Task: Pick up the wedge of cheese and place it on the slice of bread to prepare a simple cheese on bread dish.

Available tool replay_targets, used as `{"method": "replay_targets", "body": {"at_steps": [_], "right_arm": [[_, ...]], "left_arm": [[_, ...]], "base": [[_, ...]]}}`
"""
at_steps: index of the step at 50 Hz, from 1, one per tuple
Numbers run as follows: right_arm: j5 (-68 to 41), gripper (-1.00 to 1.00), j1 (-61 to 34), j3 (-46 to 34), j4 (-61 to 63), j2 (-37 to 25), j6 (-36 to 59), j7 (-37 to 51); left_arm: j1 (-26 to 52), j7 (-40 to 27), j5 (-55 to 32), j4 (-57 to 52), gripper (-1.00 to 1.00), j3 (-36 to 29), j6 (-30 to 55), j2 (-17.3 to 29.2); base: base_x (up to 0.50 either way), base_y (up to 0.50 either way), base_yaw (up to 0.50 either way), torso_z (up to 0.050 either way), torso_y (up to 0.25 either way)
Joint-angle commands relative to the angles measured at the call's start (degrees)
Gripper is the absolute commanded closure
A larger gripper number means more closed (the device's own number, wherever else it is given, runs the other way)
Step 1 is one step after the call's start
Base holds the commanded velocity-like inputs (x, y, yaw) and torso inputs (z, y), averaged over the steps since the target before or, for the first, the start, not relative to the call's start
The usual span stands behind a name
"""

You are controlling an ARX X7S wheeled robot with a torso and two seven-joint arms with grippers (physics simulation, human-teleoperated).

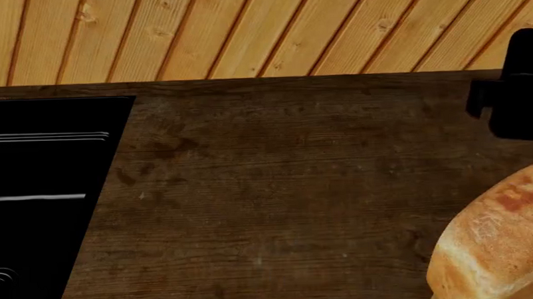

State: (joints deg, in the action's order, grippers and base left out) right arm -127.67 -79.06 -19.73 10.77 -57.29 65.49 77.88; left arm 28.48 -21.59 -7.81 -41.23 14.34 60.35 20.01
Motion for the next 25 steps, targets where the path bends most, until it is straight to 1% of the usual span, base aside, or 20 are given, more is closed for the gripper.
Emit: {"method": "replay_targets", "body": {"at_steps": [1, 16, 25], "right_arm": [[2.5, 1.0, -2.2, -2.9, -4.6, 0.9, 3.0, -1.5], [1.8, 1.0, -1.6, -5.4, -5.6, 1.4, 3.2, -1.3], [2.7, 1.0, 1.4, -5.5, -5.3, 0.9, 2.5, -2.7]], "left_arm": [[-0.1, -0.2, -0.1, -0.1, -1.0, 0.1, -0.1, 0.0], [-0.2, -0.1, -0.5, -0.1, -1.0, 0.2, -0.2, 0.1], [-0.2, -0.1, -0.7, -0.2, -1.0, 0.3, -0.3, 0.1]], "base": [[0.0, 0.0, 0.0, 0.0, 0.0], [0.0, 0.0, 0.0, 0.0, 0.001], [0.0, 0.0, 0.0, 0.0, 0.0]]}}
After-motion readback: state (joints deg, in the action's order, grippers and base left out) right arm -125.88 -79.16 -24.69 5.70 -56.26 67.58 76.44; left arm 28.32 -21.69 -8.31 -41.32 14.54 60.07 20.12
